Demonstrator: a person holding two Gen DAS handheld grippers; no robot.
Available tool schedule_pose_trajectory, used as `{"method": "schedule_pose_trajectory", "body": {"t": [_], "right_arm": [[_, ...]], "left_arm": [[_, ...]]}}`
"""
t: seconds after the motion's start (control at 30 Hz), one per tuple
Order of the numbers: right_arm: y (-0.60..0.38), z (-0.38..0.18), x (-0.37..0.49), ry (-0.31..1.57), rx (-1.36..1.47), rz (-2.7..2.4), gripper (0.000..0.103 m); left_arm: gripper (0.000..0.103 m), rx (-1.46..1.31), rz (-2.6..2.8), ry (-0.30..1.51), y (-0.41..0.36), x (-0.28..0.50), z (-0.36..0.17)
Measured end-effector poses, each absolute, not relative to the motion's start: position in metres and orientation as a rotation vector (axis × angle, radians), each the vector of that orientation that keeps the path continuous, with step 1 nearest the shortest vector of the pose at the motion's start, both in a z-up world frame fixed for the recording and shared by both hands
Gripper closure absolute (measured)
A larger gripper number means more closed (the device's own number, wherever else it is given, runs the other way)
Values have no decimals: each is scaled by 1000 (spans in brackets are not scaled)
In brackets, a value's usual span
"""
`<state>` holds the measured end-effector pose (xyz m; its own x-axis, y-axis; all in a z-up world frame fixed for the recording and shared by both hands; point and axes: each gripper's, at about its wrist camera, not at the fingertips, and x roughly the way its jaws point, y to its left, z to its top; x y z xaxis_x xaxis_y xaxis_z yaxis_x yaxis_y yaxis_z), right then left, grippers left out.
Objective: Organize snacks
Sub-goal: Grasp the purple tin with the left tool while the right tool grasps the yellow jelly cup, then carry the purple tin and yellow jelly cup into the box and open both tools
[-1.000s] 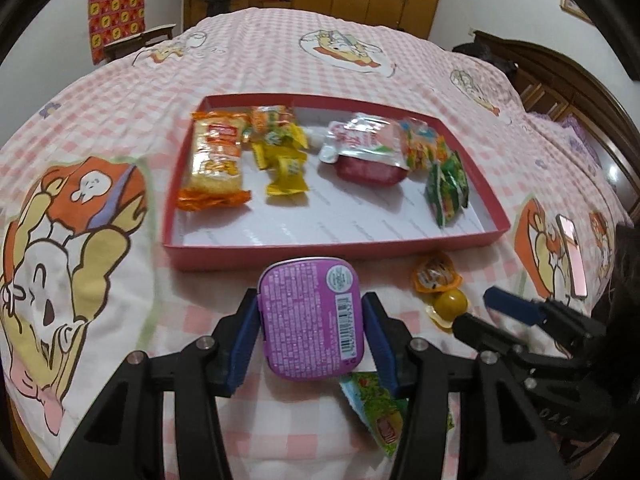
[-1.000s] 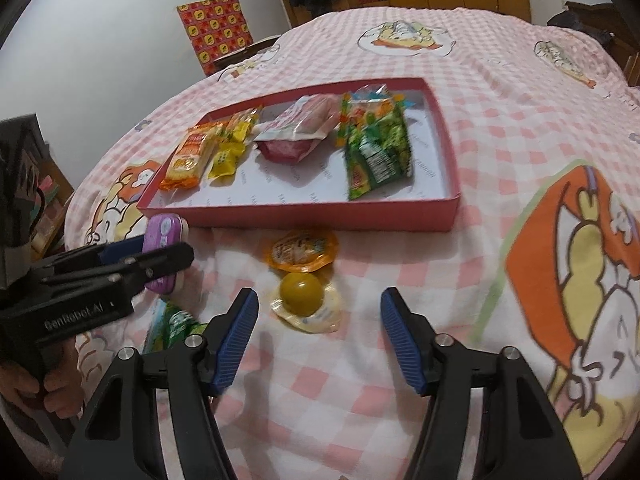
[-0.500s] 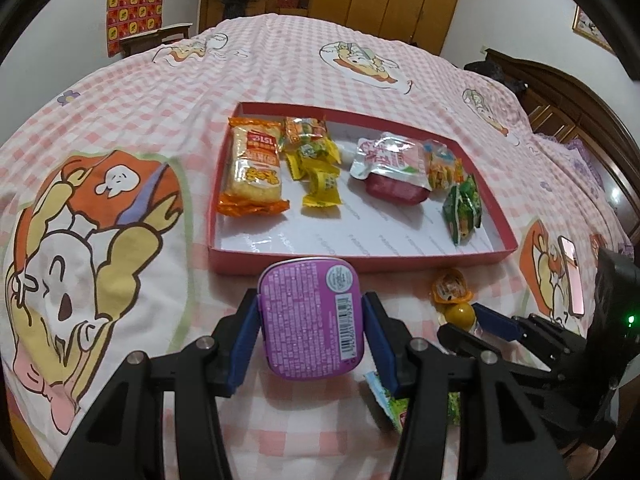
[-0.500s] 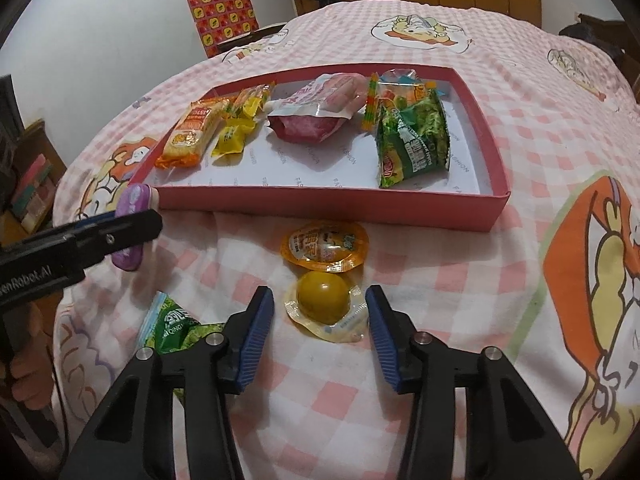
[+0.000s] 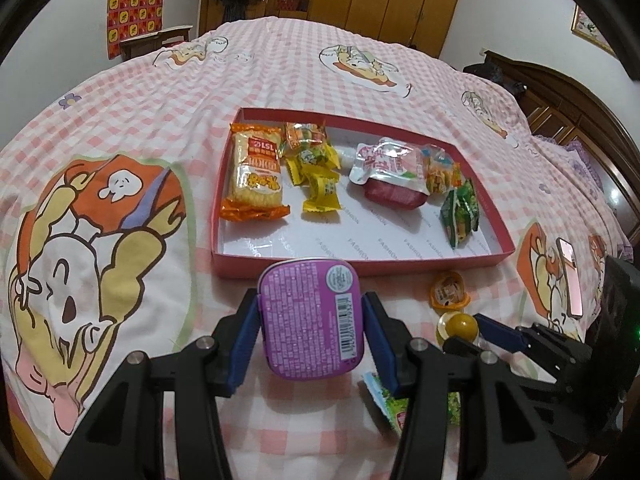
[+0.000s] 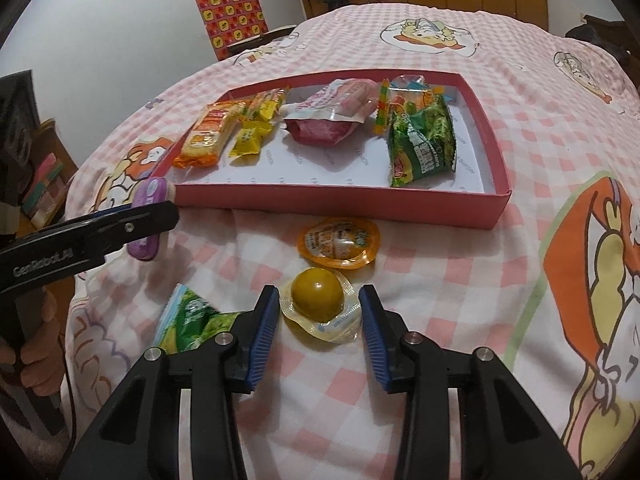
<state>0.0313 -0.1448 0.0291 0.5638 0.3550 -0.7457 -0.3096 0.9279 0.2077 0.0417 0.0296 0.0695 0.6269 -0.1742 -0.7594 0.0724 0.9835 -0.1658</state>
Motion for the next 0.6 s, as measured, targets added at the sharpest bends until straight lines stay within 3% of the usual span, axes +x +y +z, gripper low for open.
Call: {"method": "schedule_pose_trajectory", "body": {"t": [0.6], "right_arm": [[-144,64,28,830,45,420,61]], "left_arm": [[50,-64,-150,828,18,55,92]]}}
